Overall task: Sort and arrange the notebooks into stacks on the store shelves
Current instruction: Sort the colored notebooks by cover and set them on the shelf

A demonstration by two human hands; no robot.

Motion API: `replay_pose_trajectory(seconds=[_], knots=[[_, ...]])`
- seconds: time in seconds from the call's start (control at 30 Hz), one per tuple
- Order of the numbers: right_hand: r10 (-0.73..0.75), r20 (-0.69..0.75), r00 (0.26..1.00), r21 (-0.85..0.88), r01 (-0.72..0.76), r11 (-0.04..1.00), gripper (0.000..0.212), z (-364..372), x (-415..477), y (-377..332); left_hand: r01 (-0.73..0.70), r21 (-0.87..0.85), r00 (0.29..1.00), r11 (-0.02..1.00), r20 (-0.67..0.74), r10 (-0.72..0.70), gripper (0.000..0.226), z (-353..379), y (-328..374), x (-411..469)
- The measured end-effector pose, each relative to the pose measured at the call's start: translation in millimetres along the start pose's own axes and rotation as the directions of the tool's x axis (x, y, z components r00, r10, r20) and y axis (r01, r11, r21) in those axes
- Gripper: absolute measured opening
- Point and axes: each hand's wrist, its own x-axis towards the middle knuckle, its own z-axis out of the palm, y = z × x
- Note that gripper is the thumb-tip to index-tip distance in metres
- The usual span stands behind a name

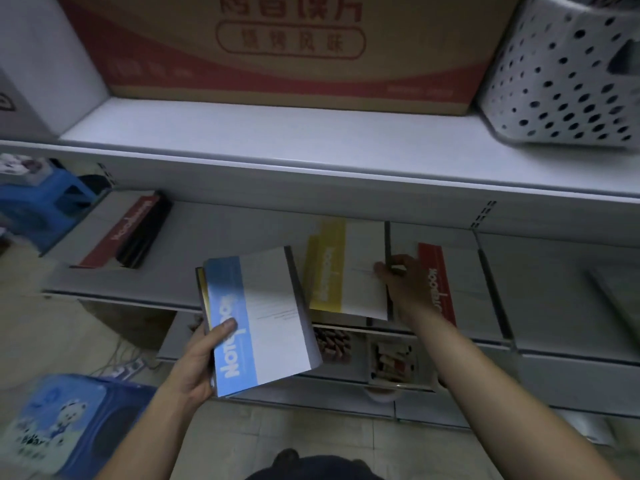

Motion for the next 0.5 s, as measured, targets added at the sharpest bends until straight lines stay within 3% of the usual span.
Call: replay_pose_trajectory(seconds=[0.17, 0.4, 0.5], knots=[[-0.024, -0.043, 0.999, -0.194, 0.015, 0.981, 0.021, 31.1, 0.7, 1.3, -0.048, -0.016, 0.999, 0.999, 0.010, 0.048, 0.043, -27.3, 12.1, 6.0], [-0.054, -0.104, 0.993, -0.502, -0.006, 0.865, 0.030, 40.1, -9.5, 6.8, -0.041, 0.003, 0.996, 0.999, 0.076, 0.041, 0.042, -35.4, 28.8, 15.7], [-0.086, -0.127, 0.988, -0.494, 0.012, 0.869, 0.043, 41.2, -17.2, 5.9, -0.028, 0.013, 0.995, 1.000, 0.094, 0.026, 0.041, -35.0, 32.3, 21.9]])
